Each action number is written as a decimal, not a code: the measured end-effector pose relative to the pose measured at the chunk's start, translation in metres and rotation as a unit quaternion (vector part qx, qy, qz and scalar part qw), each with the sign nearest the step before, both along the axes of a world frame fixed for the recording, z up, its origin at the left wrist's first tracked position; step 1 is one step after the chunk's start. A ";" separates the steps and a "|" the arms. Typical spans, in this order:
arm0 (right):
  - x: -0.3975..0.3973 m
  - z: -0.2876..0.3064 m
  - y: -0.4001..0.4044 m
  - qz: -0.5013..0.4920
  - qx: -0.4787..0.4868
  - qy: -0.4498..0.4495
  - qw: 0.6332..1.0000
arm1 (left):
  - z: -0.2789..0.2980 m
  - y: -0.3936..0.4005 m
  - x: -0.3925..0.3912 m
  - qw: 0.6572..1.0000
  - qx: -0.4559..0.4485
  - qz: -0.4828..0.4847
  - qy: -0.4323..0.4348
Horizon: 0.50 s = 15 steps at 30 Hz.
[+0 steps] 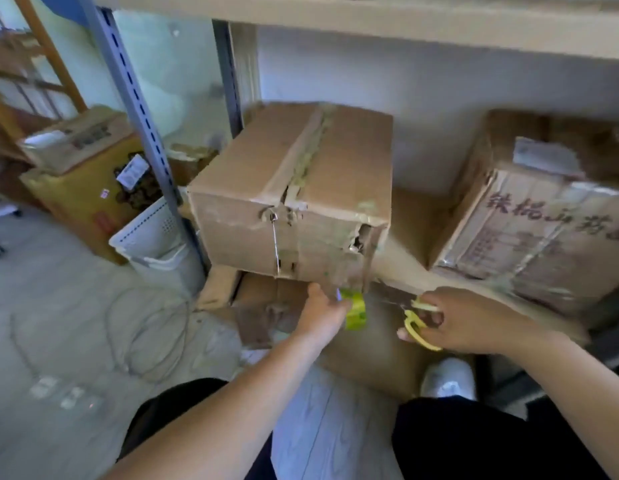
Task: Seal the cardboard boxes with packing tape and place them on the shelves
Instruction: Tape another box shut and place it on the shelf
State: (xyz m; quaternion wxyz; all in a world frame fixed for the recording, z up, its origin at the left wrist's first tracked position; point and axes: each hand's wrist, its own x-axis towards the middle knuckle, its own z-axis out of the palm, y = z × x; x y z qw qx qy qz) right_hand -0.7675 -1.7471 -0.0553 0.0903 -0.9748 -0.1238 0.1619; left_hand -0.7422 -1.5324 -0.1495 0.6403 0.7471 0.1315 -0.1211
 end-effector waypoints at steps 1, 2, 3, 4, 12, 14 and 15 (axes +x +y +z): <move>0.010 -0.008 -0.004 -0.004 -0.023 0.005 1.000 | -0.008 -0.002 0.006 1.000 -0.025 0.001 0.000; 0.021 -0.017 -0.006 -0.004 -0.042 0.011 0.999 | -0.015 -0.003 0.011 0.999 -0.054 0.003 0.002; 0.028 -0.024 -0.006 -0.002 -0.051 0.021 0.998 | -0.022 -0.003 0.014 0.996 -0.088 0.006 0.005; 0.034 -0.031 -0.004 0.002 -0.046 0.028 0.999 | -0.026 -0.003 0.015 0.993 -0.118 0.007 0.006; 0.032 -0.052 0.013 -0.009 0.032 0.054 0.998 | -0.048 0.013 0.024 0.994 -0.009 -0.081 -0.071; 0.036 -0.054 0.018 -0.012 0.034 0.052 0.998 | -0.051 0.013 0.024 0.990 0.020 -0.093 -0.103; 0.038 -0.054 0.020 -0.016 0.037 0.054 0.998 | -0.053 0.013 0.022 0.989 0.019 -0.097 -0.114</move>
